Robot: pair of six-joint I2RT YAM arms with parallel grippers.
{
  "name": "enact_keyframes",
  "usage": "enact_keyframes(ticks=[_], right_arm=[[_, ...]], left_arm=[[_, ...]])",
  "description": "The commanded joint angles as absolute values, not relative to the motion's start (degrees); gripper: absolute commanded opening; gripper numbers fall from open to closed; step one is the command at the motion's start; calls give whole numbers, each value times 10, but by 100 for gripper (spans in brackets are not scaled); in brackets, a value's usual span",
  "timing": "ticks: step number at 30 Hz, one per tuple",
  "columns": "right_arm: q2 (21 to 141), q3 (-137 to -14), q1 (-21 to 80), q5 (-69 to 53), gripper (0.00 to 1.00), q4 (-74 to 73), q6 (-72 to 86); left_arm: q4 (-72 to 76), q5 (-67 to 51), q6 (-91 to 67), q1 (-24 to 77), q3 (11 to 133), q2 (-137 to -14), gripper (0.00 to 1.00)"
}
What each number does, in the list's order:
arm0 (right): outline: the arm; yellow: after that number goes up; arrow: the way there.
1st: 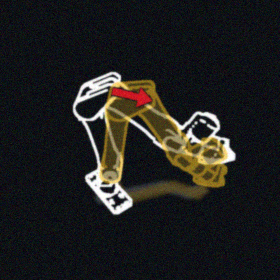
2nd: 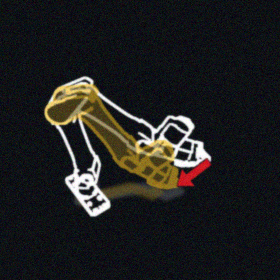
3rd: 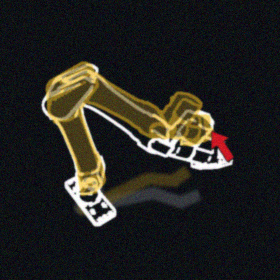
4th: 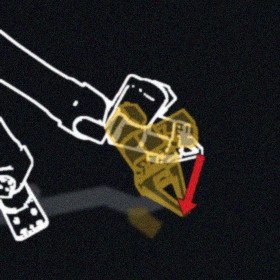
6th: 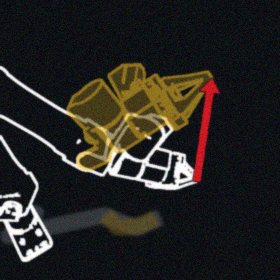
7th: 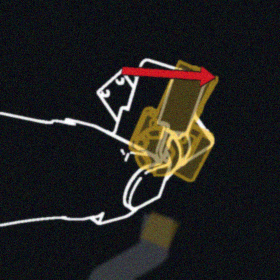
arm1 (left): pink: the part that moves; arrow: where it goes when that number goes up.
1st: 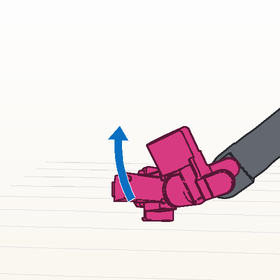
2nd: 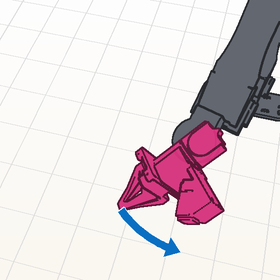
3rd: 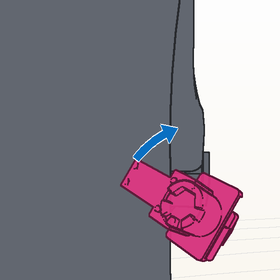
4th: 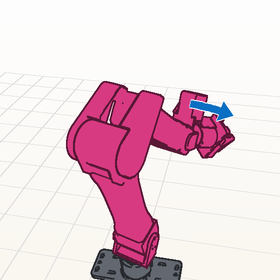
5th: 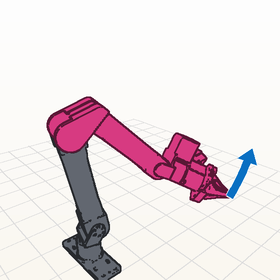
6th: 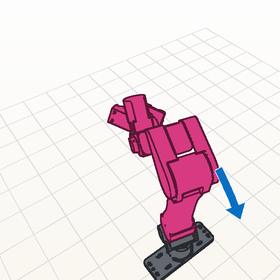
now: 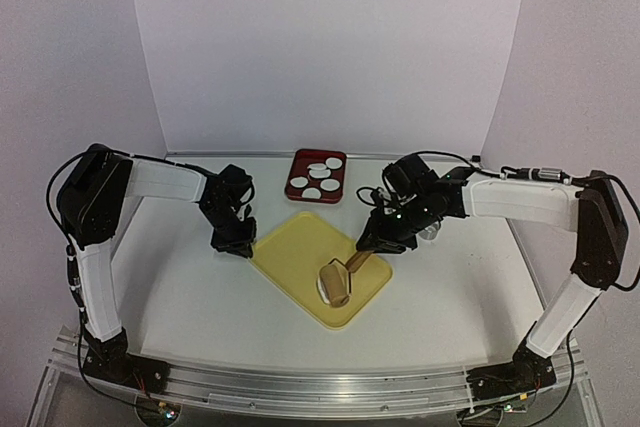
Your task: Roll out the dumpling wrappers from the dough
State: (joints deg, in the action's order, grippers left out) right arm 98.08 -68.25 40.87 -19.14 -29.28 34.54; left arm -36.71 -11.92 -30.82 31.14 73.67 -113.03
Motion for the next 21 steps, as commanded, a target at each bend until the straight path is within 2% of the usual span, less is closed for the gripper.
enact_keyframes(ticks=[1,14,21], right_arm=[[1065,-612,374,132,0,-580,275],[1075,-629,368,132,0,-587,275],[1068,-657,365,119,0,-592,269]], left_arm=[[-393,-17,-258,267,729,-1145,0],[-387,-27,-221,259,746,-1157,0],[-371,-40,-149,261,764,-1161,0]])
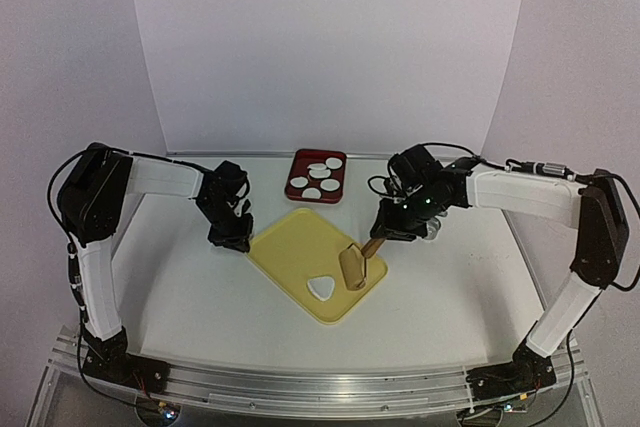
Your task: Roll out the dumpling wrappers from the dough
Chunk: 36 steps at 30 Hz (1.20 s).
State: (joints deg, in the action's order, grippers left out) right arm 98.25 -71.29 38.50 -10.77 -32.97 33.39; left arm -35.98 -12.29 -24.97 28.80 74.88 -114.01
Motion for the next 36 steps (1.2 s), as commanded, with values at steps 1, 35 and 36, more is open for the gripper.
enact_keyframes(ticks=[1,35,36], right_arm=[[1063,-667,365,113,0,-592,266],[970,-901,472,-234,0,-502,132],[976,-905,475,-235,0,-496,129]], left_arm=[[-370,-41,-131,260,769,-1163,0],[-331,-144,-264,289,778,-1083,61],[-328,-151,-283,290,763,-1074,61]])
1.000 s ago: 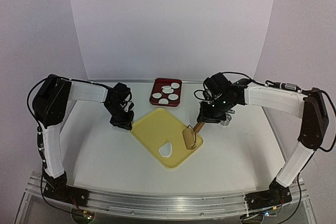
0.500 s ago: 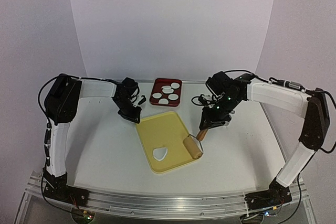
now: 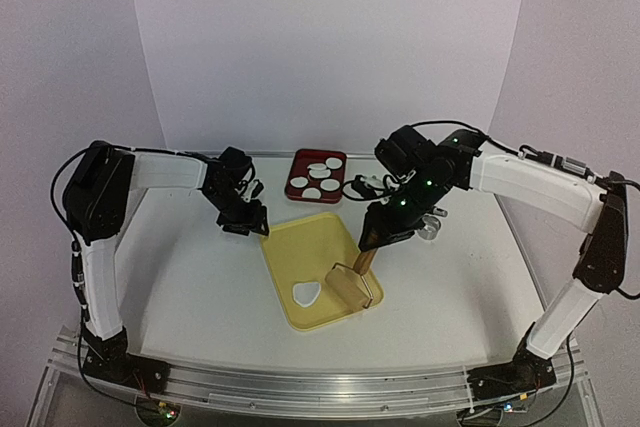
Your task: Roll out the dumpling wrappers from the dough
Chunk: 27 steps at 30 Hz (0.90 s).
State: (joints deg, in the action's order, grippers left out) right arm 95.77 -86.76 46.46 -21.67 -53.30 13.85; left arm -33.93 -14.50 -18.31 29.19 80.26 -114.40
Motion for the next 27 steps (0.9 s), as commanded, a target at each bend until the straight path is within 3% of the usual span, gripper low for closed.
enact_keyframes(ticks=[1,12,27], right_arm=[[985,-909,478,-232,0,-491,124],[1057,-961,500,-225,0,-443,85],[1116,-966,504,-230,0,-429,52]], left_arm=[[-316,-164,-302,291,740,-1065,61],[-264,-196,-364,323,689,-1065,58],[-292,-154,-368,348,719,-1124,35]])
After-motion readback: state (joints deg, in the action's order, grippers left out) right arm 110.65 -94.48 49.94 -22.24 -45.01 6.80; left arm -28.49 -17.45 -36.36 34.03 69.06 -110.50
